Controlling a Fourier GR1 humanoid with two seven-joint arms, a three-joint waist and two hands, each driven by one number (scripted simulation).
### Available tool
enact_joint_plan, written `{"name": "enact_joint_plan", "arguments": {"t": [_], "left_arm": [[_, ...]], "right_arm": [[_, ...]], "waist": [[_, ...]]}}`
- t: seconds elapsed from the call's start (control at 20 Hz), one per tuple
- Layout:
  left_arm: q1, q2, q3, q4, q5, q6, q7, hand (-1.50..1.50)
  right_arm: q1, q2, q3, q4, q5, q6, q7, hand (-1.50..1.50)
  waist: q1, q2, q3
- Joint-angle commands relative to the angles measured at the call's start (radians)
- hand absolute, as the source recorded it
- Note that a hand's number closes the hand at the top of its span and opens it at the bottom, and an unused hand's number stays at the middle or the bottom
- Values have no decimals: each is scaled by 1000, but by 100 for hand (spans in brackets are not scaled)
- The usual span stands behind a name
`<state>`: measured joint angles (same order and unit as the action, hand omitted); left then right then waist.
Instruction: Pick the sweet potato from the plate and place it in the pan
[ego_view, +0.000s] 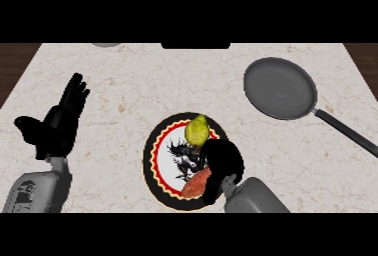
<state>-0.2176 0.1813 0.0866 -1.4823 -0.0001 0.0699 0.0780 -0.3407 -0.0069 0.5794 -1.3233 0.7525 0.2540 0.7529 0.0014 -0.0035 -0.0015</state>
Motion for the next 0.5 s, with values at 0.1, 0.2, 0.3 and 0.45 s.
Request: {"name": "enact_joint_plan", "arguments": {"t": [0.1, 0.2, 0.3, 0.45], "left_arm": [[-41, 11, 3, 29, 18, -38, 2, 0], [-79, -1, -13, 57, 11, -40, 0, 0], [-81, -24, -43, 30, -10, -20, 19, 0], [-80, -19, -36, 49, -12, -23, 4, 0]], "right_arm": [[-252, 7, 65, 210, -143, -204, 205, 150], [-354, 7, 29, 264, -157, -248, 271, 150], [-460, 7, -7, 309, -167, -269, 350, 150], [-567, 7, 30, 360, -49, -382, 403, 150]], "waist": [[39, 12, 2], [74, 24, 1], [93, 23, 2], [89, 19, 0]]}}
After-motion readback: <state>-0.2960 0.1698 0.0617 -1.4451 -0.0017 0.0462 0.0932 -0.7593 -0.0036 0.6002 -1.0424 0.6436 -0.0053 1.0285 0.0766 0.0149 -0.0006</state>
